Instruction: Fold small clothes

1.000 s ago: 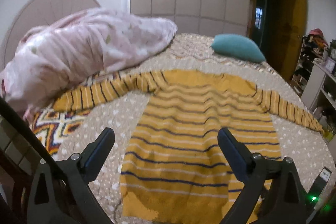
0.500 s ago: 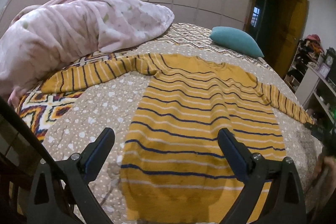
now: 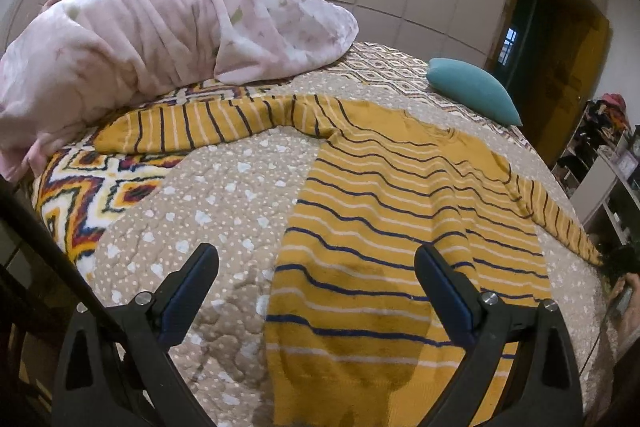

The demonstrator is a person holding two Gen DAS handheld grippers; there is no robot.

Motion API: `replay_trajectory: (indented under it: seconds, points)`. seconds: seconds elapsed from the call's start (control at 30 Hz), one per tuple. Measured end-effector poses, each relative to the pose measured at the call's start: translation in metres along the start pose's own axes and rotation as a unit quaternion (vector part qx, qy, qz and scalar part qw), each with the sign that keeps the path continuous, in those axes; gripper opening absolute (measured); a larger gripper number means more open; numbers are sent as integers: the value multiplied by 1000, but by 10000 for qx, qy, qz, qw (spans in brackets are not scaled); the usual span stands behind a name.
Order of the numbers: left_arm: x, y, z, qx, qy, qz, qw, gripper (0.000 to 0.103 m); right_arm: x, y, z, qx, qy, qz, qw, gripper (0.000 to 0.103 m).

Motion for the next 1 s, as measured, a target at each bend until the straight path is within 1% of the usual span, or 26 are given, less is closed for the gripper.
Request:
replay_trajectory:
  seconds: [0.03,0.1,0.17,0.23,0.33,0.37,0.43,0.47,0.5,0.57,0.6,0.67,0.7,0.73,0.83,0.87,0.9,0.93,1.0]
  points:
    - [1,2,-2,24,-8,51,10000,98,10,4,-2,6,4,70,10000,6]
    - [4,4,-7,98,-21,174,9998,98,30,24,-9,-92,159,344,9992,6]
    - [4,5,-12,111,3,205,9997,98,47,37,-24,-219,332,530,9978,6]
    - [2,3,-18,77,79,187,9998,98,56,47,-50,-299,605,598,9959,6]
    - [-3,-2,-25,8,212,100,9997,98,50,55,-97,-378,1170,664,9902,6]
    - [-5,-3,-27,-22,238,75,9997,98,43,55,-114,-346,1351,637,9882,6]
    - [-8,-2,-30,-76,241,72,9997,98,21,49,-154,-130,1699,465,9843,6]
    - [-8,-1,-31,-83,223,104,9997,98,4,43,-180,13,1930,338,9806,6]
    - [-9,1,-33,-76,191,158,9997,98,-9,39,-198,102,2102,254,9773,6]
    - [-10,5,-38,-31,120,273,9996,98,-49,26,-243,348,2552,2,9663,6]
    - [-10,6,-41,-13,98,311,9995,98,-77,16,-270,499,2826,-173,9578,6]
    - [-12,8,-48,7,68,372,9993,98,-122,2,-312,764,3205,-460,9430,6]
    - [-13,8,-53,8,68,389,9992,98,-154,-6,-335,927,3428,-646,9326,6]
    - [-13,8,-57,5,82,391,9992,98,-175,-12,-352,1016,3583,-769,9249,6]
    - [-16,8,-72,-14,174,379,9991,98,-257,-35,-401,1188,4139,-1160,8950,6]
    - [-17,7,-79,-7,244,366,9990,98,-278,-41,-411,1212,4276,-1251,8870,6]
    - [-18,6,-86,0,313,349,9989,98,-307,-49,-422,1246,4456,-1386,8756,6]
    - [-19,5,-91,7,370,339,9987,98,-328,-57,-429,1257,4584,-1484,8672,6]
    - [-20,4,-103,37,507,312,9982,98,-375,-71,-440,1156,4911,-1612,8482,6]
Point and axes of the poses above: each gripper's, at about its wrist camera, not at the fingertips, and y roughly against the way its jaws point, z to its right, x to its top, the point moved 5 cm from there along -y, roughly the way its jaws point, and after that the axes turned 3 degrees about x, right-handed, at the moved point
